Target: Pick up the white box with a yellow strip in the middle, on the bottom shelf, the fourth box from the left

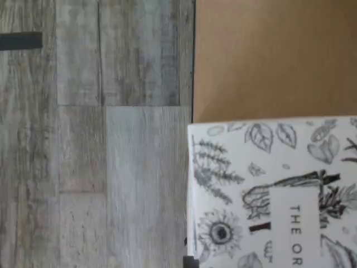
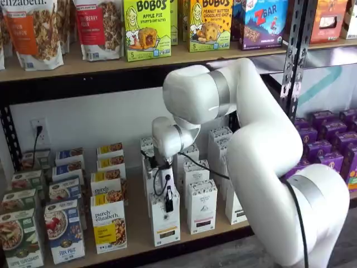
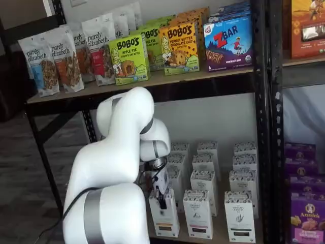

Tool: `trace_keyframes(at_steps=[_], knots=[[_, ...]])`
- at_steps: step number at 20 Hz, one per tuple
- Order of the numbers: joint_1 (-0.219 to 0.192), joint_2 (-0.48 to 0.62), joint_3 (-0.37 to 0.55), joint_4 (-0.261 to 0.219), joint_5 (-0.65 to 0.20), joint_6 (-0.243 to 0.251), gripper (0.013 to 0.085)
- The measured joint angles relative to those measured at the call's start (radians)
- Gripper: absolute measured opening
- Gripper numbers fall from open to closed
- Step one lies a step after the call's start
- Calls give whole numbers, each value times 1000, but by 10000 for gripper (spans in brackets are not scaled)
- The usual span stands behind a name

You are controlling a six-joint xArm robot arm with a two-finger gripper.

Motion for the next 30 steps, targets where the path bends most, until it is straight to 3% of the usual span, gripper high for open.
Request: trace_keyframes(at_steps=[5, 18, 25, 30], knots=[[6, -36, 61, -24, -21, 27, 490], [56, -207, 354, -72, -128, 124, 490], [82, -328, 522, -161, -174, 231, 490], [107, -415, 620, -187, -165, 281, 490]])
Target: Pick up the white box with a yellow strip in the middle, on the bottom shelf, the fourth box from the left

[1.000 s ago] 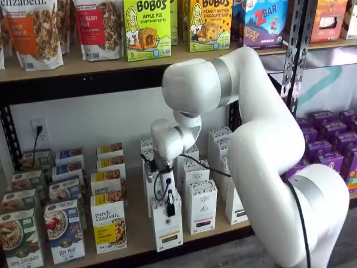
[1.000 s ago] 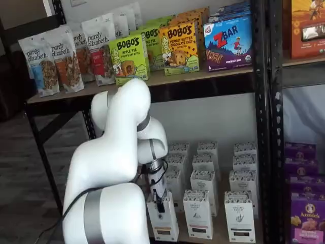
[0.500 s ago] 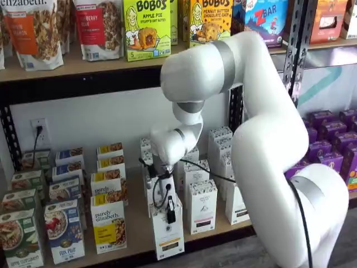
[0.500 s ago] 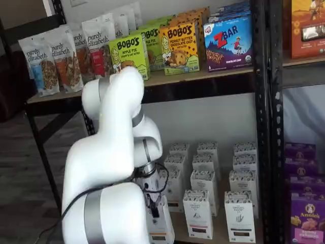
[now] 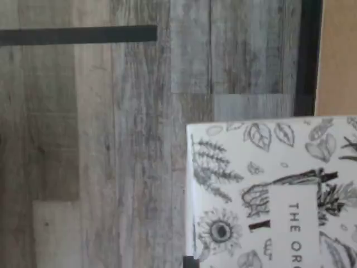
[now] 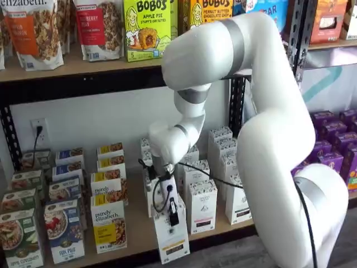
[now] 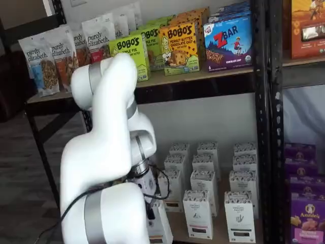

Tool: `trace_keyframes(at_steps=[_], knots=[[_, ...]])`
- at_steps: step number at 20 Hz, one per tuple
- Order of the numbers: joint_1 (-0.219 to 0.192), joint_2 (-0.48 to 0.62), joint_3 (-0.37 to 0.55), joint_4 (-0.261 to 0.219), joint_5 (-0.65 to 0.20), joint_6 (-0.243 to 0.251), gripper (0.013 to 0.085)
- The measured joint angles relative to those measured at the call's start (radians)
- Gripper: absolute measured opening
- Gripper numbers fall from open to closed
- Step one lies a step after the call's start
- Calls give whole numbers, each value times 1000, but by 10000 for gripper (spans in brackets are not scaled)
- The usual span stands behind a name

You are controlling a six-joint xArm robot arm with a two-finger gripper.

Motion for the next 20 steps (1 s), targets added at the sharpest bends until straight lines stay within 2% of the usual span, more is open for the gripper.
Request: trace_keyframes(at_steps=[7, 15, 20], knots=[[38, -149, 132, 42, 8, -1, 490], [65, -264, 195, 38, 54, 24, 490], [63, -319, 217, 79, 86, -14, 490]])
